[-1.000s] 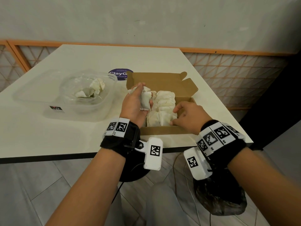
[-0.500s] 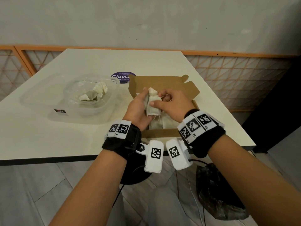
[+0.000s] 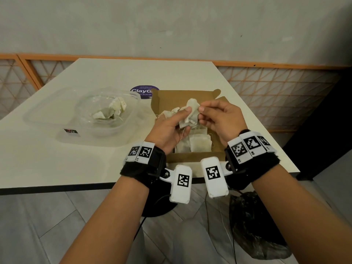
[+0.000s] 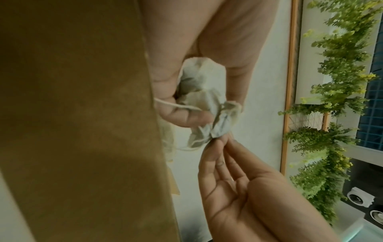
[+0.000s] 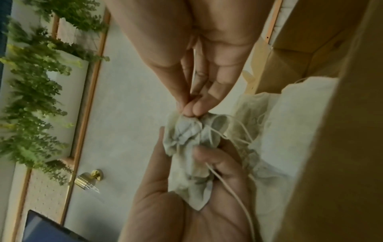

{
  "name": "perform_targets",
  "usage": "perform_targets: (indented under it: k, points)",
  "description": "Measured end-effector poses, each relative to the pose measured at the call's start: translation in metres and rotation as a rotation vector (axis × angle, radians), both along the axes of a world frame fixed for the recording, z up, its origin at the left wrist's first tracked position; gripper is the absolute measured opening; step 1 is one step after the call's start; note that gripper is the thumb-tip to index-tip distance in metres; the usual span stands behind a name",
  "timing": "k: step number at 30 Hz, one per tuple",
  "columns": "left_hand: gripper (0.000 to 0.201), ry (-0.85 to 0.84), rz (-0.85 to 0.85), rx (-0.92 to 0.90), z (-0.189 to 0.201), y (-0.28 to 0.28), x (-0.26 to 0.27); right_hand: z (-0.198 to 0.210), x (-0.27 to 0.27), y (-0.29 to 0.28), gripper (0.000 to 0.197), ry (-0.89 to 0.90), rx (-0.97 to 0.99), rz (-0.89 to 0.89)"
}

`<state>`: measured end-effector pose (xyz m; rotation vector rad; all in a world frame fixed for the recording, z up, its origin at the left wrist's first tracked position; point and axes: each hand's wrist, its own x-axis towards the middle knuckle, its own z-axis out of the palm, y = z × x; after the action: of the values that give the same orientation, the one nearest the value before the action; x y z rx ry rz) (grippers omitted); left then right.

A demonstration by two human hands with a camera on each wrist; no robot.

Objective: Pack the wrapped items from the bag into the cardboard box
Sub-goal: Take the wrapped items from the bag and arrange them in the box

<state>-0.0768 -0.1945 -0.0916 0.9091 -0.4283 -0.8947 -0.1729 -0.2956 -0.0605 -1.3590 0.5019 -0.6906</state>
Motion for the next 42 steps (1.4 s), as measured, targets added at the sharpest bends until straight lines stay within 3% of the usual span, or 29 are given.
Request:
perform_targets:
  k: [2, 4, 7, 9, 12, 14, 17, 20, 22, 24, 26, 29, 33, 37, 39, 42]
  points:
    - [0.004, -0.014, 0.032, -0.005, 0.0, 0.0, 0.0, -0.002, -0.001, -0.002, 0.01, 0.1, -0.08, -0.017]
    - [0.004, -0.041, 0.065, 0.011, -0.002, -0.002, 0.0, -0.002, -0.005, -0.004, 0.006, 0.253, -0.281, -0.024]
    - [0.016, -0.114, 0.056, 0.029, -0.003, -0.003, 0.0, 0.004, -0.008, -0.007, 0.03, 0.33, -0.534, 0.014]
    - [0.021, -0.146, 0.034, 0.037, -0.004, -0.003, 0.0, 0.01, -0.008, -0.008, 0.041, 0.355, -0.552, 0.12]
    - [0.019, -0.129, 0.036, 0.059, -0.004, -0.003, -0.001, 0.017, -0.007, -0.013, 0.034, 0.411, -0.469, 0.215]
    - [0.012, -0.111, 0.062, 0.069, -0.002, -0.003, -0.003, 0.018, -0.005, -0.019, 0.03, 0.427, -0.458, 0.17]
    - [0.023, -0.141, 0.053, 0.087, -0.002, -0.002, -0.003, 0.017, -0.004, -0.024, 0.012, 0.37, -0.423, 0.074]
    - [0.029, -0.168, 0.03, 0.093, -0.003, -0.002, -0.003, 0.014, -0.003, -0.026, 0.011, 0.297, -0.318, 0.067]
    - [0.018, -0.154, 0.032, 0.099, -0.003, -0.002, -0.003, 0.014, -0.004, -0.026, 0.01, 0.292, -0.282, 0.089]
    - [0.01, -0.153, 0.035, 0.102, -0.001, -0.002, -0.005, 0.015, -0.006, -0.026, 0.012, 0.339, -0.362, 0.136]
    - [0.015, -0.176, 0.036, 0.114, 0.0, -0.002, -0.005, 0.021, -0.008, -0.027, 0.02, 0.42, -0.546, 0.194]
    - [0.007, -0.203, 0.027, 0.143, 0.0, -0.002, -0.006, 0.035, -0.01, -0.029, 0.009, 0.527, -0.751, 0.234]
    - [0.01, -0.201, 0.063, 0.15, -0.003, -0.003, -0.004, 0.048, -0.009, -0.045, 0.005, 0.63, -0.857, 0.175]
    - [0.007, -0.182, 0.098, 0.13, -0.003, -0.004, -0.005, 0.047, -0.012, -0.066, 0.016, 0.836, -1.029, 0.131]
    - [0.009, -0.163, 0.104, 0.103, -0.002, -0.003, -0.005, 0.044, -0.014, -0.074, 0.017, 0.922, -1.071, 0.167]
    - [0.01, -0.133, 0.116, 0.067, 0.0, -0.002, -0.005, 0.046, -0.017, -0.081, 0.007, 0.909, -0.971, 0.25]
